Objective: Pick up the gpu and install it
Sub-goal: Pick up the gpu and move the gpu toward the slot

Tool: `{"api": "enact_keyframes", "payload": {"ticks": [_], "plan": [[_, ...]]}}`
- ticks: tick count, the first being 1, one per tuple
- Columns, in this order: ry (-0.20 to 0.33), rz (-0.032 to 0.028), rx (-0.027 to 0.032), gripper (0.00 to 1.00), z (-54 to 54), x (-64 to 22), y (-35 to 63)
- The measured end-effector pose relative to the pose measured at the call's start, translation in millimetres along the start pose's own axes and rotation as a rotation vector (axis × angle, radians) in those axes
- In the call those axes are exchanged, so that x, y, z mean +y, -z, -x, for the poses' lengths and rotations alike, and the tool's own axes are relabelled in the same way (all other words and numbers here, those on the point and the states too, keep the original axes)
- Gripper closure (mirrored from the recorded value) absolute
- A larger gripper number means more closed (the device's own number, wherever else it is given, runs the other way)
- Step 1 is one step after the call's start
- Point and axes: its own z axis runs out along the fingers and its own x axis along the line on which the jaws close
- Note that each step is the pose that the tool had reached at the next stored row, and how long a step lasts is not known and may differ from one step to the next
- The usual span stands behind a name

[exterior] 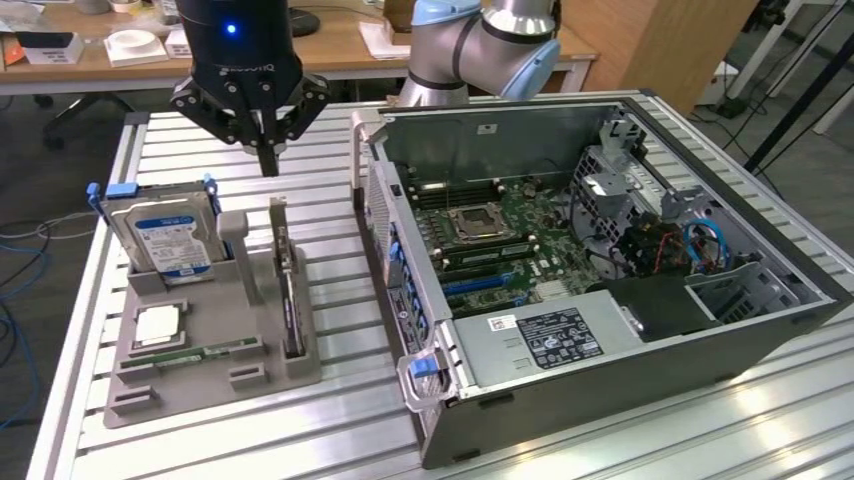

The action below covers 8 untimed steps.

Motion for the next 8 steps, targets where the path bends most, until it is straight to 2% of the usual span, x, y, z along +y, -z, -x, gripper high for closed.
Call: {"api": "enact_keyframes", "payload": {"ticks": [8], "plan": [[0.0,-0.0008,-0.0001,0.89,-0.1,-0.8,0.0]]}}
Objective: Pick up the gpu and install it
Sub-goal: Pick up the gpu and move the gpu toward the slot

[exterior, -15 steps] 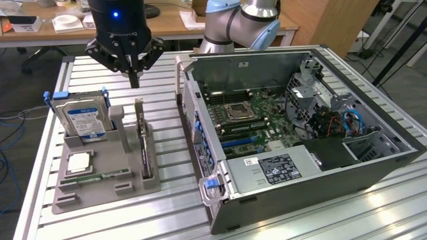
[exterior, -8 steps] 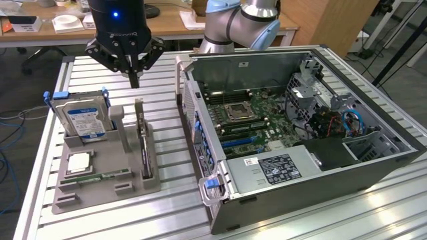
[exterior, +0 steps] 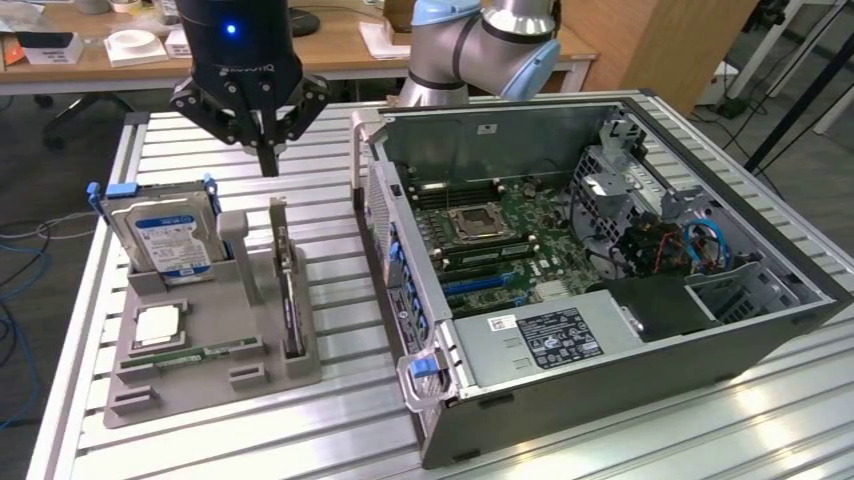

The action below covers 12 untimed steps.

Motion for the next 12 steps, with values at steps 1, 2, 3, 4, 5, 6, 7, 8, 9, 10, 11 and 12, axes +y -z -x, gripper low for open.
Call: {"api": "enact_keyframes", "payload": {"ticks": [1,2,3,4,5,6,7,8,9,10,11,12], "plan": [[0.0,-0.0007,0.0,0.89,0.1,-0.8,0.1],[0.0,-0.0013,-0.0001,0.89,0.3,-1.8,0.1],[0.0,-0.0019,-0.0001,0.89,0.3,-3.0,0.2],[0.0,-0.0024,-0.0001,0.89,0.4,-4.4,0.2],[0.0,-0.0029,-0.0001,0.89,0.6,-5.9,0.3],[0.0,-0.0032,-0.0002,0.89,0.7,-7.6,0.3],[0.0,-0.0038,-0.0002,0.89,0.8,-9.3,0.4],[0.0,-0.0042,-0.0003,0.89,0.9,-11.1,0.5],[0.0,-0.0046,-0.0004,0.89,1.1,-12.8,0.5],[0.0,-0.0051,-0.0003,0.89,1.2,-14.7,0.6],[0.0,-0.0055,-0.0003,0.89,1.3,-16.4,0.8],[0.0,-0.0058,-0.0003,0.89,1.5,-18.2,0.8]]}}
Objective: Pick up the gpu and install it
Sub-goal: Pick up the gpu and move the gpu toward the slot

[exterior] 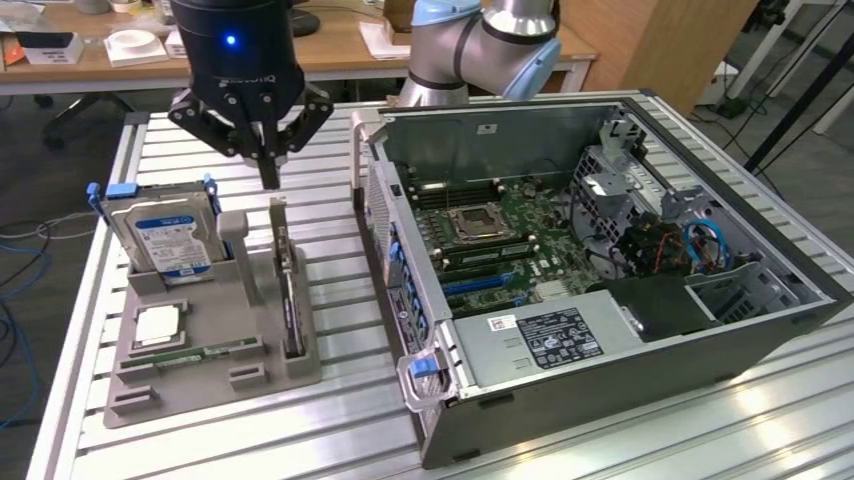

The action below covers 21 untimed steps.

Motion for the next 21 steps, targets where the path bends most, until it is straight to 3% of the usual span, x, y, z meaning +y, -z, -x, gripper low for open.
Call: {"api": "enact_keyframes", "payload": {"ticks": [9,21], "plan": [[0.0,-0.0015,-0.0002,0.89,0.9,-12.5,0.4],[0.0,-0.002,-0.0002,0.89,1.0,-13.2,-0.6]]}}
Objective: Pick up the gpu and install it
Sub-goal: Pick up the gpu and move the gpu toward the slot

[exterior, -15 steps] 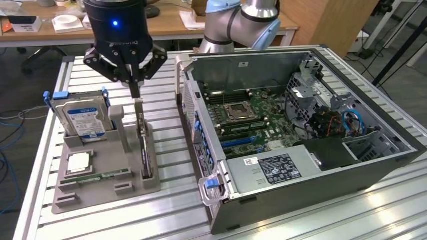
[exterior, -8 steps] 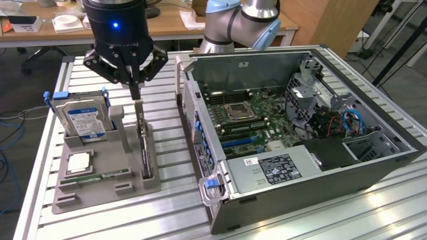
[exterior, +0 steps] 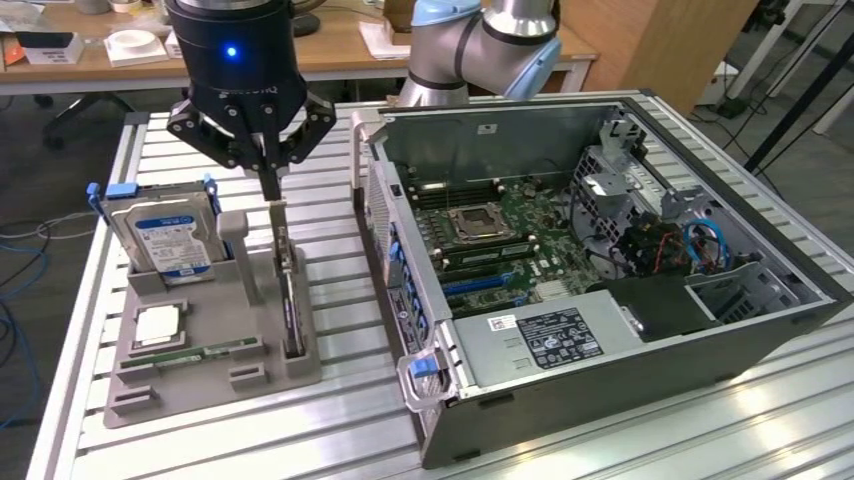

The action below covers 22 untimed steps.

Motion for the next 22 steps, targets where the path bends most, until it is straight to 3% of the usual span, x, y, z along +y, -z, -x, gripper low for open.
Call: {"api": "enact_keyframes", "payload": {"ticks": [22], "plan": [[0.0,0.0,0.0,0.89,0.4,-0.1,-3.8]]}}
